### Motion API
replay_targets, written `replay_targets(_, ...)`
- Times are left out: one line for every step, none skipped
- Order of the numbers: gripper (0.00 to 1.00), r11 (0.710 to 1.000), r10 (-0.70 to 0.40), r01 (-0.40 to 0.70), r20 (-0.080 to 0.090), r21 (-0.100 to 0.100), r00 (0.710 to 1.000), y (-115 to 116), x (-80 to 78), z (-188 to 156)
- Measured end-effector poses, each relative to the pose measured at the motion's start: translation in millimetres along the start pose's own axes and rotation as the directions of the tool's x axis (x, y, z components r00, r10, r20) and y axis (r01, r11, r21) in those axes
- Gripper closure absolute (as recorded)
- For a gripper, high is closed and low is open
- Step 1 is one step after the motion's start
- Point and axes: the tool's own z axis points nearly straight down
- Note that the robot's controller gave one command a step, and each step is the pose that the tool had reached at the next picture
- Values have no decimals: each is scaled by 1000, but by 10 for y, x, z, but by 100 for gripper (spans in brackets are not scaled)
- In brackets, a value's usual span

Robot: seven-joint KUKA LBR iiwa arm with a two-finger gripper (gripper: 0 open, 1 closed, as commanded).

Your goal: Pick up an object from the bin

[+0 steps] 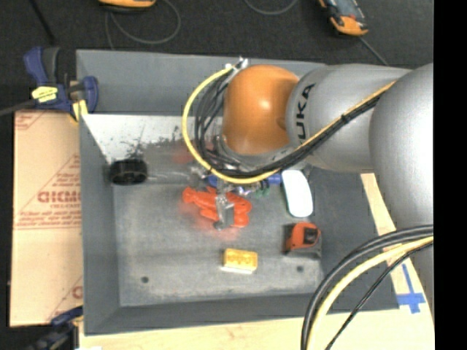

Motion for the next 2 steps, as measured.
replay_targets(0,989,149,-149,-3,-2,989,-53,80,213)
replay_targets(100,989,146,-146,3,-1,989,-228,-79,427)
